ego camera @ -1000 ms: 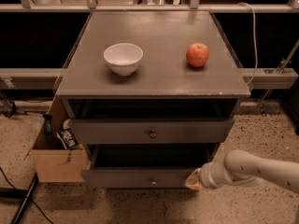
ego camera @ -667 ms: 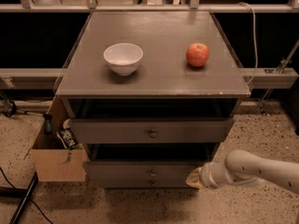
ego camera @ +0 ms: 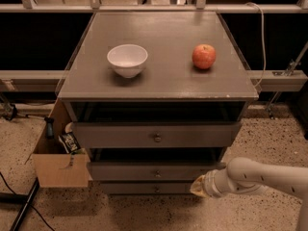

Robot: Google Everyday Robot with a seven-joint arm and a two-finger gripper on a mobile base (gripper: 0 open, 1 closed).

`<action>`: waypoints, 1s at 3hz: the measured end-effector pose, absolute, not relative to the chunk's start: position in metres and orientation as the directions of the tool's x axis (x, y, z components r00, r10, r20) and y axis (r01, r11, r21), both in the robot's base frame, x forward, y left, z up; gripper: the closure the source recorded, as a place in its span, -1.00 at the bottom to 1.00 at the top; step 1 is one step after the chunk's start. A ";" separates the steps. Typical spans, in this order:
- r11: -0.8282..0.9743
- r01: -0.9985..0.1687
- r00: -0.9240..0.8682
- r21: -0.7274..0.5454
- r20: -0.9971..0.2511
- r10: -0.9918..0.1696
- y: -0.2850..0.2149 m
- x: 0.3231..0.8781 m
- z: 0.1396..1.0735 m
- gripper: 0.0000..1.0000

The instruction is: Close middle drawer

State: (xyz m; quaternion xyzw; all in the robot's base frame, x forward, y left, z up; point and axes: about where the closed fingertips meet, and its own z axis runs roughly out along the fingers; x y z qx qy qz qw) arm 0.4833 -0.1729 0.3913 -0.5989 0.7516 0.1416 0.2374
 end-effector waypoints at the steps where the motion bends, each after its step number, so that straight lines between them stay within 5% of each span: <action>1: 0.239 -0.968 -0.165 -0.082 -0.511 -0.843 -0.165 0.501 0.382 -0.78; 2: 0.238 -0.967 -0.162 -0.094 -0.497 -0.853 -0.159 0.515 0.374 -1.00; 3: 0.238 -0.967 -0.162 -0.094 -0.497 -0.853 -0.159 0.515 0.374 -1.00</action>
Offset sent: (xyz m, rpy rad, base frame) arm 0.0704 0.0226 -0.0285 -0.0781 -0.0345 0.0000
